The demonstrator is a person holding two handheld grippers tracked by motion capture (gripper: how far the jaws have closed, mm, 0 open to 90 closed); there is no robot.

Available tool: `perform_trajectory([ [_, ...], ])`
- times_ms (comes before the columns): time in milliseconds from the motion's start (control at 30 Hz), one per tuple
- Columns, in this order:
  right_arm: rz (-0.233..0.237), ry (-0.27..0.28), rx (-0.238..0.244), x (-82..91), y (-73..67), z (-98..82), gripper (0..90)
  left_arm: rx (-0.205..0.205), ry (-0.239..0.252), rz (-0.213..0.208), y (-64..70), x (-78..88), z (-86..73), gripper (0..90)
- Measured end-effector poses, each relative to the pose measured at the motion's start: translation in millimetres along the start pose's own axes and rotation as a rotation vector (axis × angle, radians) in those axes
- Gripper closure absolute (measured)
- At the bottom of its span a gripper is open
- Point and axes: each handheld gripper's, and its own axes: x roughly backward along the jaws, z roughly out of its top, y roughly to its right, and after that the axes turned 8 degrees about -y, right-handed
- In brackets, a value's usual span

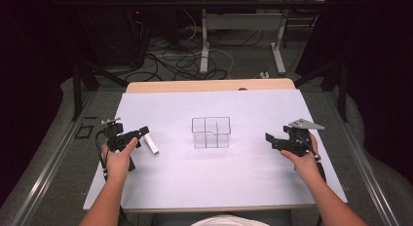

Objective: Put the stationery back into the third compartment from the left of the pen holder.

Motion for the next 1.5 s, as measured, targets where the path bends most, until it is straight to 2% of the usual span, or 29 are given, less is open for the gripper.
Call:
perform_trajectory([
  [67, 0.0, 0.001, 0.001, -0.9, 0.3, 0.3, 15.3, 0.035, -0.008, -0.005, 0.6, -0.8, -0.2, 27.1],
  [200, 0.001, -0.008, 0.001, -1.8, 0.0, 0.4, 15.3, 0.054, -0.075, -0.003, -1.9, -0.4, -1.3, 31.1],
  [233, 0.007, -0.006, -0.001, -2.7, -0.2, 0.3, 15.3, 0.084, -0.073, -0.013, -1.0, -1.7, -1.6, 31.8],
  [267, 0.012, -0.003, 0.013, -3.4, 0.6, 0.5, 15.3, 0.092, -0.089, -0.014, -1.2, -1.6, -1.5, 32.7],
  [400, 0.009, -0.008, -0.006, -3.9, -0.8, 0.1, 15.3, 0.12, -0.112, 0.005, 0.7, -3.5, -2.0, 35.7],
  [467, 0.009, -0.007, -0.005, -3.8, -0.6, -0.2, 15.3, 0.113, -0.132, 0.018, 0.8, -4.5, -1.8, 37.9],
  [500, 0.009, -0.01, -0.004, -3.6, -0.4, -0.5, 15.3, 0.122, -0.139, 0.011, 1.6, -5.9, -2.2, 38.7],
  [600, 0.01, -0.011, -0.006, -3.4, -0.2, -0.9, 15.4, 0.132, -0.166, 0.027, 4.8, -8.5, -3.6, 40.4],
  [667, 0.011, -0.014, -0.012, -3.4, -0.6, -1.2, 15.4, 0.137, -0.171, 0.031, 6.9, -10.2, -4.5, 41.8],
  [700, 0.011, -0.014, -0.014, -3.4, -0.7, -1.3, 15.4, 0.156, -0.181, 0.019, 8.8, -10.5, -5.0, 42.6],
  [733, 0.011, -0.015, -0.015, -3.4, -0.8, -1.4, 15.4, 0.151, -0.18, 0.027, 9.6, -11.6, -5.5, 43.1],
  [767, 0.011, -0.014, -0.014, -3.5, -0.7, -1.6, 15.4, 0.166, -0.187, 0.026, 11.6, -12.3, -6.1, 43.6],
  [833, 0.011, -0.015, -0.015, -3.6, -0.3, -1.9, 15.4, 0.161, -0.202, 0.053, 13.3, -14.7, -6.7, 44.8],
  [900, 0.01, -0.016, -0.017, -3.4, 0.7, -2.2, 15.4, 0.177, -0.207, 0.062, 14.9, -18.3, -7.6, 45.5],
  [933, 0.014, -0.014, -0.02, -3.1, 1.1, -2.2, 15.4, 0.169, -0.225, 0.076, 14.2, -18.6, -7.3, 45.8],
  [1000, 0.014, -0.012, -0.023, -2.9, 2.4, -2.2, 15.4, 0.201, -0.22, 0.1, 14.0, -21.6, -7.5, 47.5],
  [1067, 0.016, -0.013, -0.024, -2.2, 3.2, -2.3, 15.4, 0.22, -0.242, 0.11, 11.8, -22.1, -7.4, 49.7],
  [1133, 0.017, -0.013, -0.024, -1.6, 3.8, -2.3, 15.5, 0.244, -0.252, 0.111, 10.1, -22.6, -7.8, 50.8],
  [1167, 0.02, -0.011, -0.029, -1.5, 3.6, -2.2, 15.5, 0.258, -0.255, 0.095, 9.1, -22.9, -8.0, 51.0],
  [1200, 0.02, -0.01, -0.025, -1.6, 4.1, -2.2, 15.5, 0.269, -0.26, 0.102, 8.8, -22.9, -8.2, 51.4],
  [1267, 0.021, -0.01, -0.028, -1.9, 4.0, -2.2, 15.5, 0.287, -0.252, 0.093, 8.9, -24.9, -9.0, 52.0],
  [1500, 0.027, -0.013, -0.037, -3.1, 1.9, -1.8, 15.5, 0.295, -0.279, 0.098, 12.4, -28.8, -9.0, 54.3],
])
